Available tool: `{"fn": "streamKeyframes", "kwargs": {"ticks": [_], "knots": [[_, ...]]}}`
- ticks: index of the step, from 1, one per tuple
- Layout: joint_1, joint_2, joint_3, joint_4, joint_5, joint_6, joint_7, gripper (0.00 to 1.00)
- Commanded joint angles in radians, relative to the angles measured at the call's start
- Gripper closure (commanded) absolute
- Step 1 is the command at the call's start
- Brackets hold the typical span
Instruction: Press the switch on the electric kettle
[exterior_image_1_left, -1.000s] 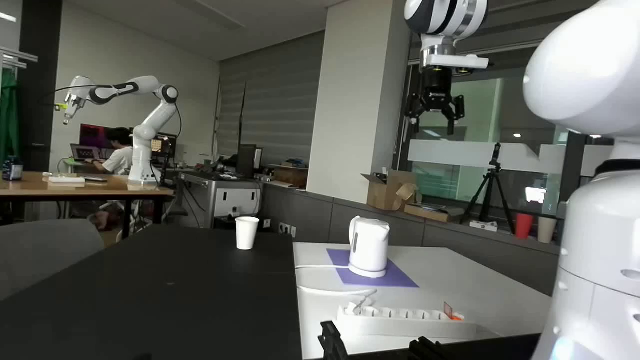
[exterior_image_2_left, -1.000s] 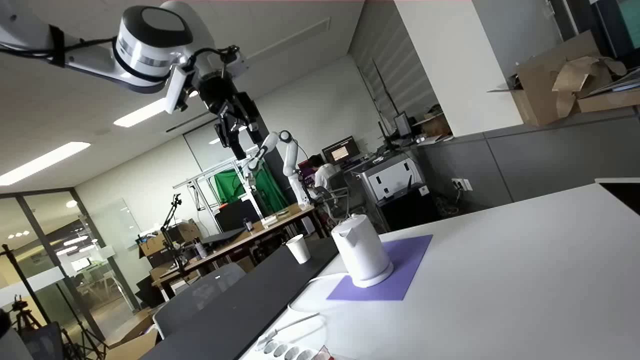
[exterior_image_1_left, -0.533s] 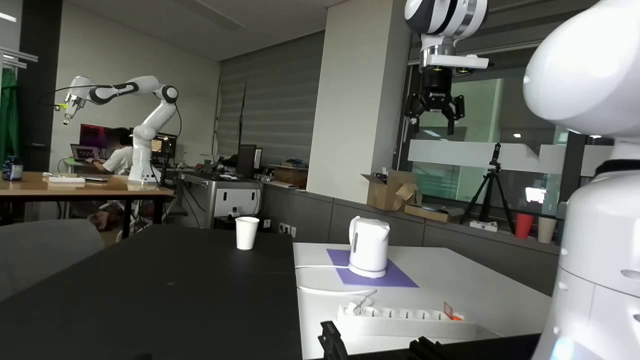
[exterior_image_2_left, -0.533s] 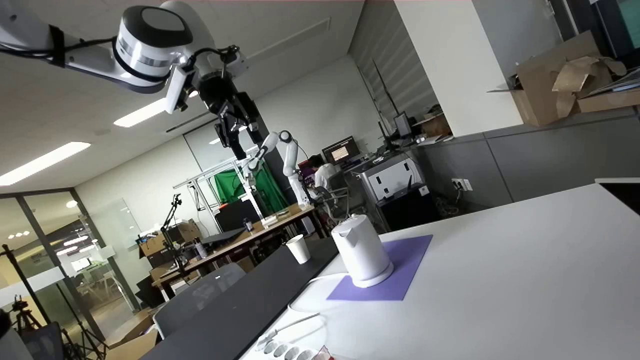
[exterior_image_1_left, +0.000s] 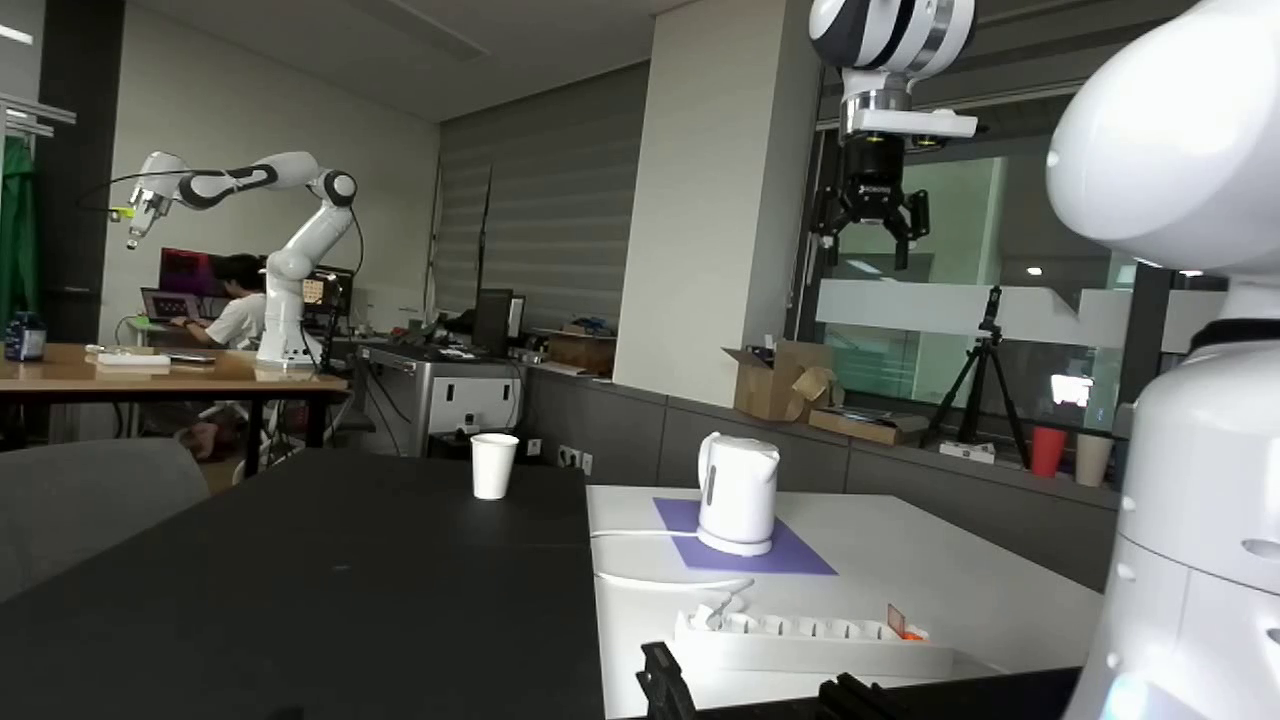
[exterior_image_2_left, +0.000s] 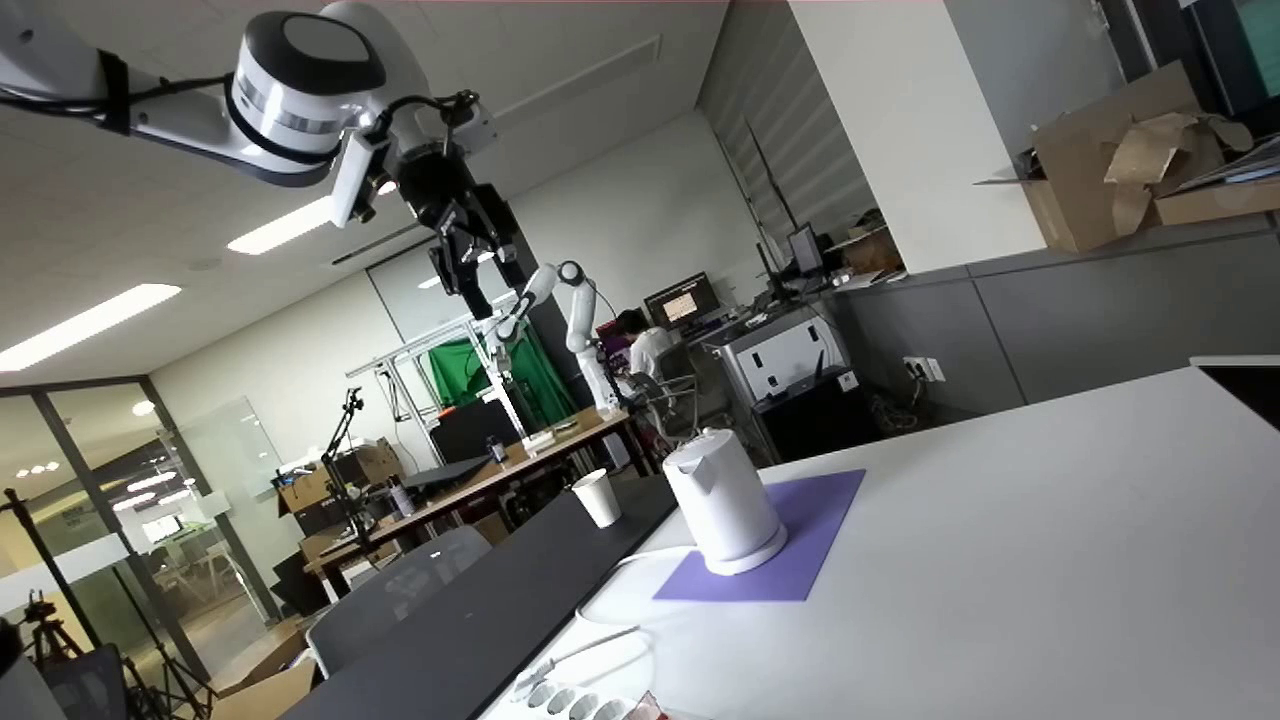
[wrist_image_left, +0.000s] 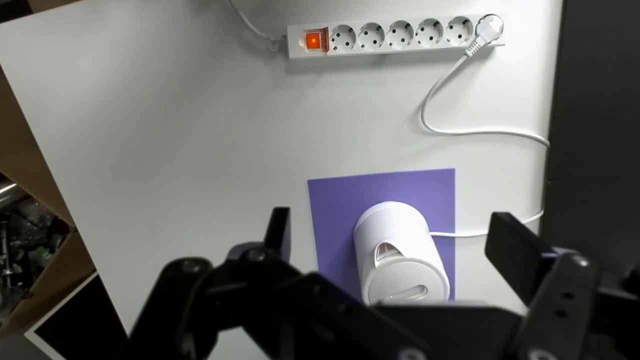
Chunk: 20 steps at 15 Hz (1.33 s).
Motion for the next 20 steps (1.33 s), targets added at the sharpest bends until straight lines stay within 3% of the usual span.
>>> {"fn": "streamKeyframes", "kwargs": {"ticks": [1, 13, 20], "knots": [[0.014, 0.0, -0.013, 0.002, -0.004, -0.003, 0.003, 0.0], [0.014, 0.006, -0.013, 0.004, -0.006, 0.004, -0.004, 0.0], [0.034, 0.257, -0.042, 0.188, 0.012, 0.014, -0.204, 0.0]]}}
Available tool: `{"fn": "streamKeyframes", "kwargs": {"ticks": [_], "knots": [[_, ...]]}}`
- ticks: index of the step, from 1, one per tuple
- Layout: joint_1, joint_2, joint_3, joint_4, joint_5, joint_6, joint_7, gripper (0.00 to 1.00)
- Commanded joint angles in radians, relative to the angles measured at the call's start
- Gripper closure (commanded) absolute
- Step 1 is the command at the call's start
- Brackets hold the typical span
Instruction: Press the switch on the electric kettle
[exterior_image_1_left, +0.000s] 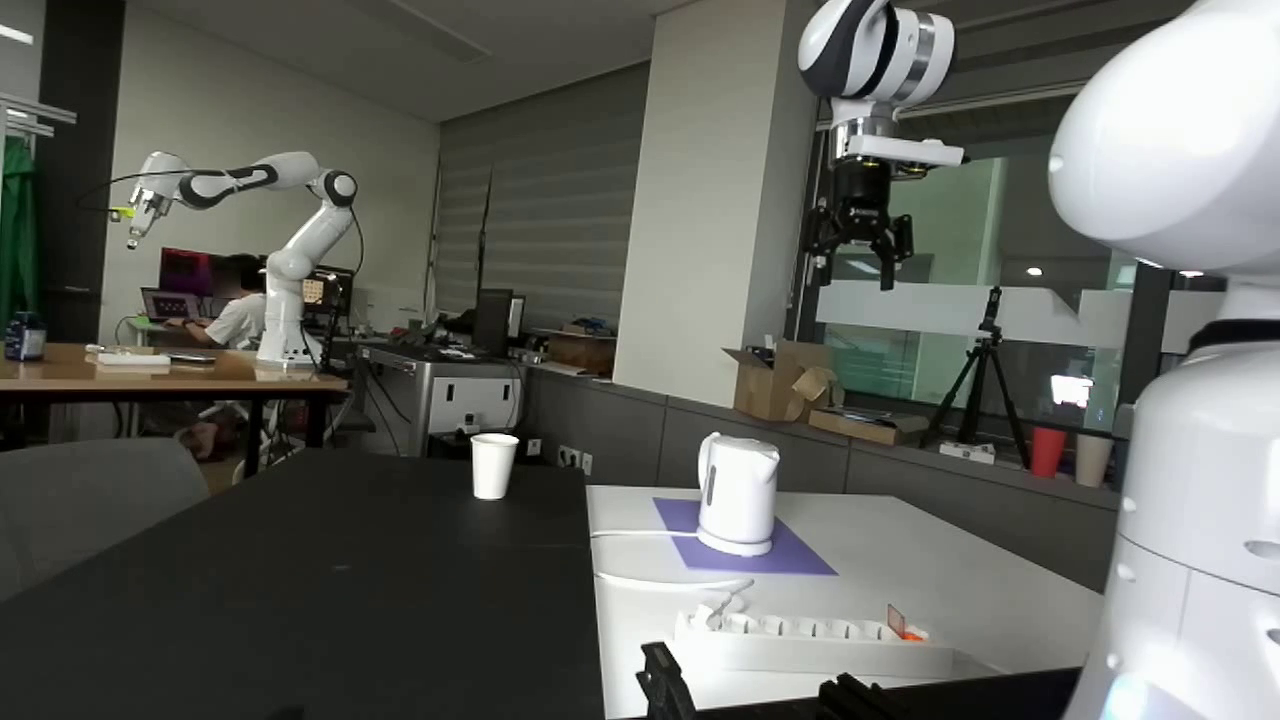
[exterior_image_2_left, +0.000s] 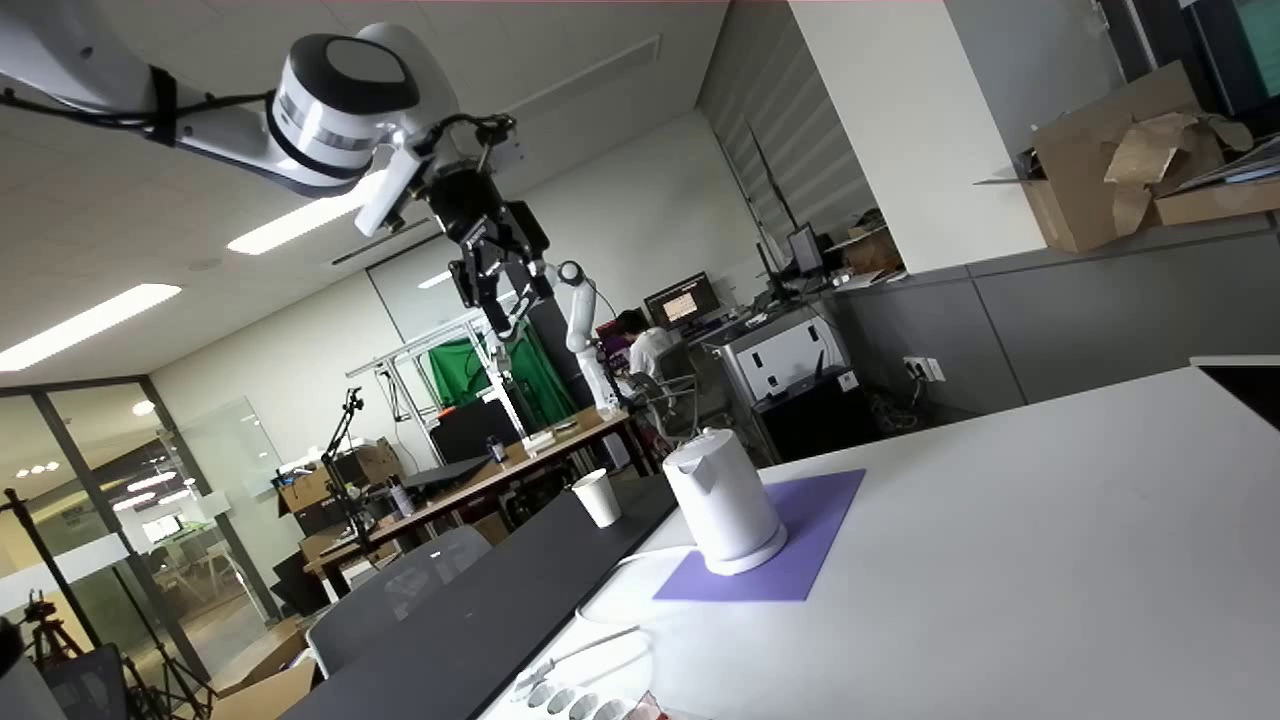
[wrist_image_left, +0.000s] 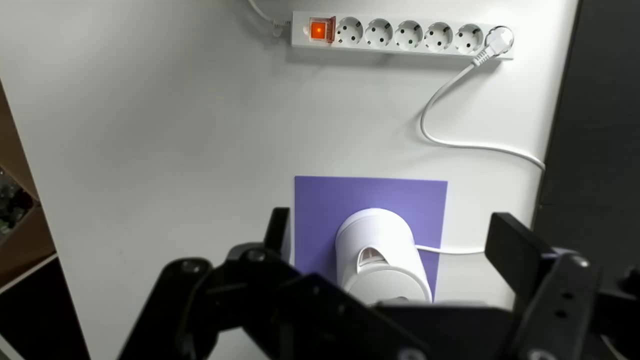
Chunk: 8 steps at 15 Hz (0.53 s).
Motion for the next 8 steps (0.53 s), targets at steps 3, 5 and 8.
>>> {"fn": "streamKeyframes", "kwargs": {"ticks": [3, 5, 8], "knots": [[0.016, 0.308, -0.026, 0.275, 0.005, 0.005, -0.145, 0.0], [0.012, 0.422, -0.02, 0.383, 0.005, 0.018, -0.184, 0.25], [0.008, 0.575, -0.009, 0.539, 0.005, 0.026, -0.217, 0.47]]}}
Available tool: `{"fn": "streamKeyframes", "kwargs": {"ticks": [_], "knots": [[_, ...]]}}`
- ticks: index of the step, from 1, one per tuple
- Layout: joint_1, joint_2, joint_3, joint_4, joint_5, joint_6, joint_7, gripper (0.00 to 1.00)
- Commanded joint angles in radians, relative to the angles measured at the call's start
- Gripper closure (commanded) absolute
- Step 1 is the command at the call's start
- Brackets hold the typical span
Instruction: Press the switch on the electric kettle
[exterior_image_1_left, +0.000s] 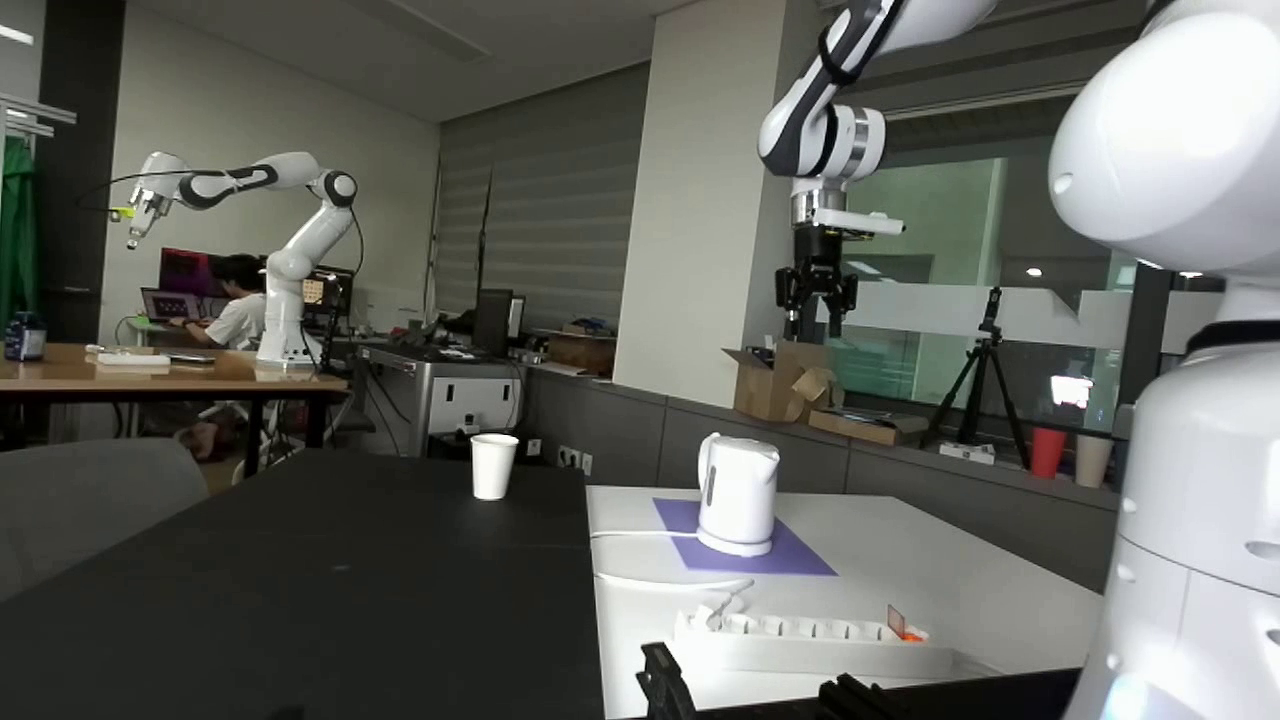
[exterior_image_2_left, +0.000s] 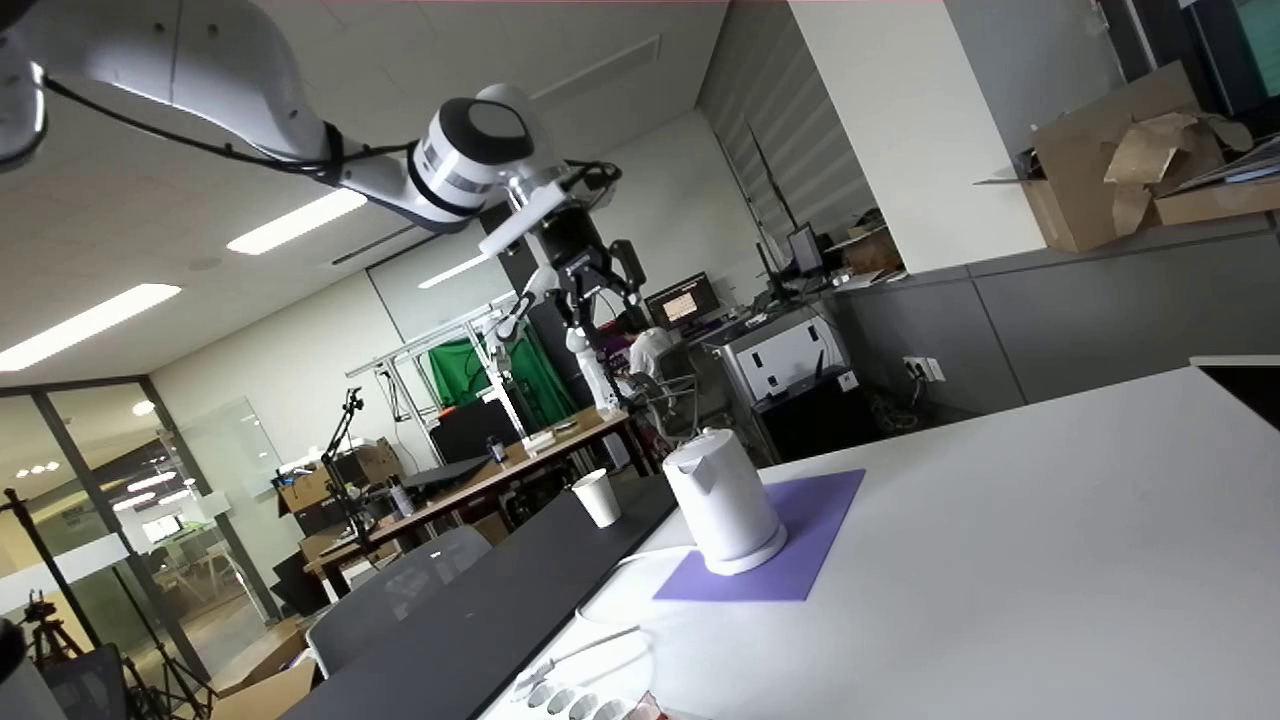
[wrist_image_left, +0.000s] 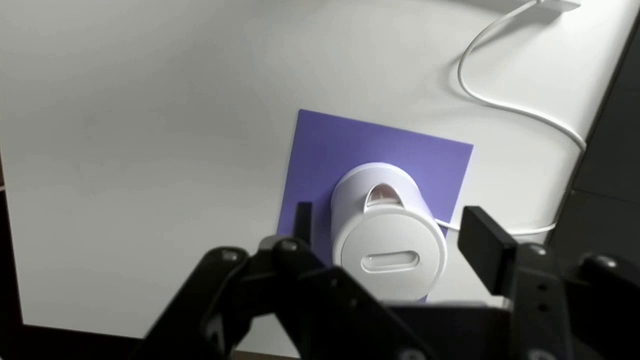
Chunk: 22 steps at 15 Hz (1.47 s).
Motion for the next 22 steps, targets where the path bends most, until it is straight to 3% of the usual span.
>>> {"fn": "streamKeyframes", "kwargs": {"ticks": [1, 8, 9, 10, 12, 22], "knots": [[-0.002, 0.2, 0.008, 0.241, 0.01, -0.037, -0.047, 0.55], [-0.018, 0.458, 0.047, 0.577, 0.062, -0.132, -0.099, 0.99], [-0.017, 0.486, 0.052, 0.621, 0.06, -0.166, -0.107, 1.0], [-0.01, 0.412, 0.042, 0.484, 0.042, -0.09, -0.085, 0.91], [-0.009, 0.455, 0.049, 0.549, 0.044, -0.123, -0.093, 0.99], [-0.02, 0.49, 0.059, 0.591, 0.065, -0.102, -0.116, 1.0]]}}
